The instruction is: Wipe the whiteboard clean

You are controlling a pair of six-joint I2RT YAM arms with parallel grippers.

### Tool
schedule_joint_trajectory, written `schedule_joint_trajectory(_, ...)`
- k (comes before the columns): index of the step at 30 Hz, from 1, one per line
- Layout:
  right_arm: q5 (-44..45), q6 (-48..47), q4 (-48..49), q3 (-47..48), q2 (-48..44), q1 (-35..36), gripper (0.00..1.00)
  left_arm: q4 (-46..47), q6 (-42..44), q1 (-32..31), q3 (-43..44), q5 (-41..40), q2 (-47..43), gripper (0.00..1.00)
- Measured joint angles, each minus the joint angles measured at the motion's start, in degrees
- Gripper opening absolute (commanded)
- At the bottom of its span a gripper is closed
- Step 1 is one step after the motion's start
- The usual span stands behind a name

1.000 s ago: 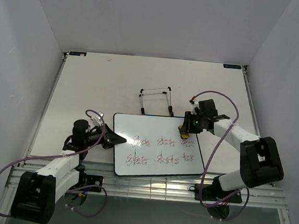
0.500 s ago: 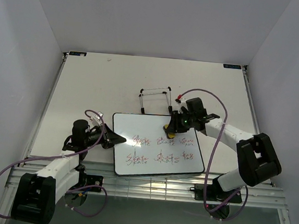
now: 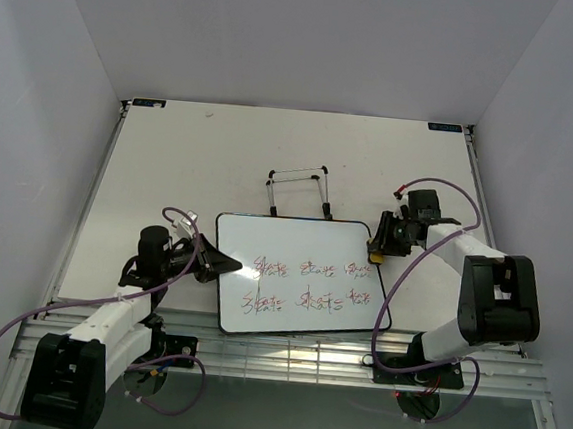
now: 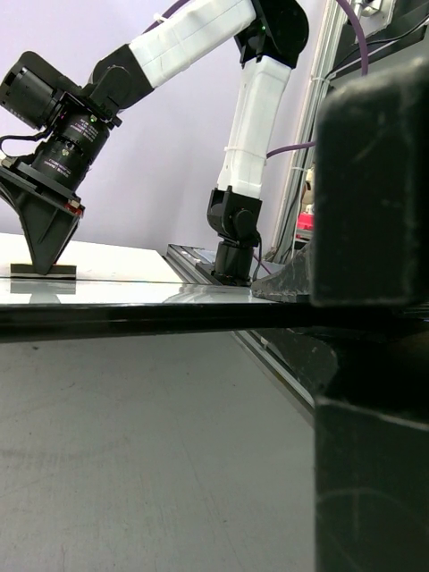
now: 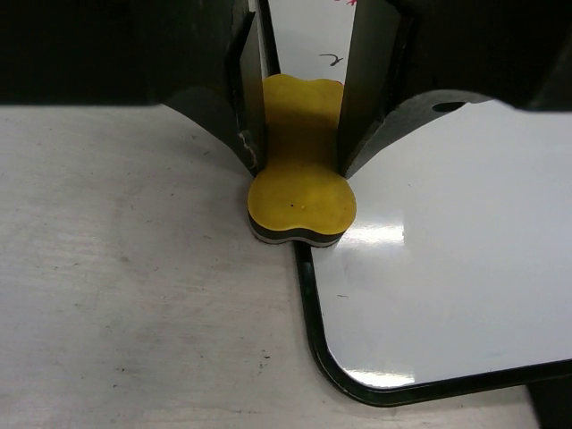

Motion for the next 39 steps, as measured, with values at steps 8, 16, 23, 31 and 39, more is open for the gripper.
schedule_joint_trajectory(8, -1.7, -1.9, 1.0, -1.9, -2.8, 4.5, 0.23, -0.2, 0.0, 0.0, 0.2, 0.0, 0.1, 0.00)
schedule_joint_trajectory(16, -2.7, 0.5, 5.5, -4.2, -7.9, 17.6, 0.23, -0.5, 0.1, 0.1, 0.2, -0.1, 0.0, 0.00)
schedule_joint_trajectory(23, -0.3, 5.6, 7.2, -3.6, -10.7, 32.0, 0.22, -0.7, 0.0, 0.1, 0.3, -0.2, -0.2, 0.00)
schedule_joint_trajectory(31, 1.3, 7.8, 7.9, -6.0, -12.5, 30.5, 0.23, -1.6, 0.0, 0.0, 0.3, -0.6, -1.0, 0.00)
schedule_joint_trajectory(39, 0.3, 8.5, 8.2, -11.5, -15.1, 15.7, 0.22, -4.2, 0.3, 0.1, 1.8, -1.2, -1.9, 0.00)
